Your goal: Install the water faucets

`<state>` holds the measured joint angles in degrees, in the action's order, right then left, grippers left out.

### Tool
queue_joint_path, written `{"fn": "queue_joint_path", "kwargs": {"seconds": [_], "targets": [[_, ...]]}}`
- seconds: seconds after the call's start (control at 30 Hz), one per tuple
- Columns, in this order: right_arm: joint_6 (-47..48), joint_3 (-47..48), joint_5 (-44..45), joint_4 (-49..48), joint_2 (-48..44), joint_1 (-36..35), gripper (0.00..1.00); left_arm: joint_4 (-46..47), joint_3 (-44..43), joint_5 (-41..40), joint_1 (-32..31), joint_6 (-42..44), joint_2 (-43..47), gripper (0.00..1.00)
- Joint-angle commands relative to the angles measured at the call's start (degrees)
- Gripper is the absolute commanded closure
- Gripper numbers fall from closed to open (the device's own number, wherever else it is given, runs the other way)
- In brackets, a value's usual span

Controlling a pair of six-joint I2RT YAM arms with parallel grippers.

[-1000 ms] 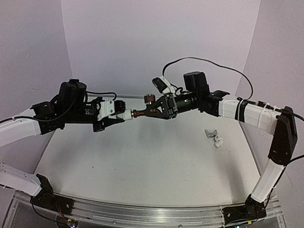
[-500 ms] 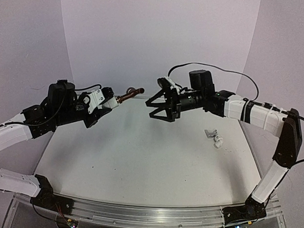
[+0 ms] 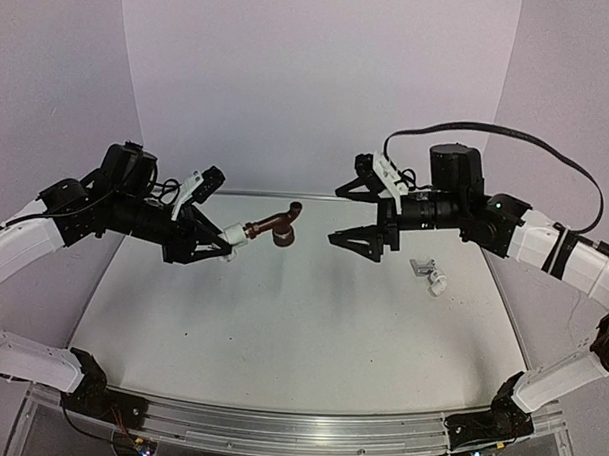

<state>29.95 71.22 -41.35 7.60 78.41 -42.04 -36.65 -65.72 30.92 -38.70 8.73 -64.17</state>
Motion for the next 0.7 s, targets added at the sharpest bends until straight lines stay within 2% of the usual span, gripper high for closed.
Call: {"fn": "queue_joint_path", "kwargs": {"seconds": [0.0, 0.17, 0.27, 0.5, 0.67], "targets": [[33.07, -5.73, 4.32, -3.19, -2.12, -5.37, 0.04, -2.29, -2.94, 25.36, 1.15, -7.9, -4.21, 1.0], [43.15, -13.35, 9.6, -17.71, -4.58, -9.96, 0.04, -2.26, -3.59, 38.26, 1.93, -13.87, -9.57, 1.0], [50.36, -15.23, 10.16, -19.23, -6.41, -10.77, 0.03, -2.29, -4.16, 42.21, 3.32, -16.35, -10.6, 1.0], [63.35, -18.04, 17.47, -22.53, -6.16, -14.13, 0.02, -2.29, -4.86, 48.48, 4.04, -21.84, -13.44, 1.0], [65.54, -16.54, 17.56, -24.81, -3.96, -15.58, 0.06, -2.28, -4.33, 49.64, 4.06, -22.47, -14.03, 1.0]]}}
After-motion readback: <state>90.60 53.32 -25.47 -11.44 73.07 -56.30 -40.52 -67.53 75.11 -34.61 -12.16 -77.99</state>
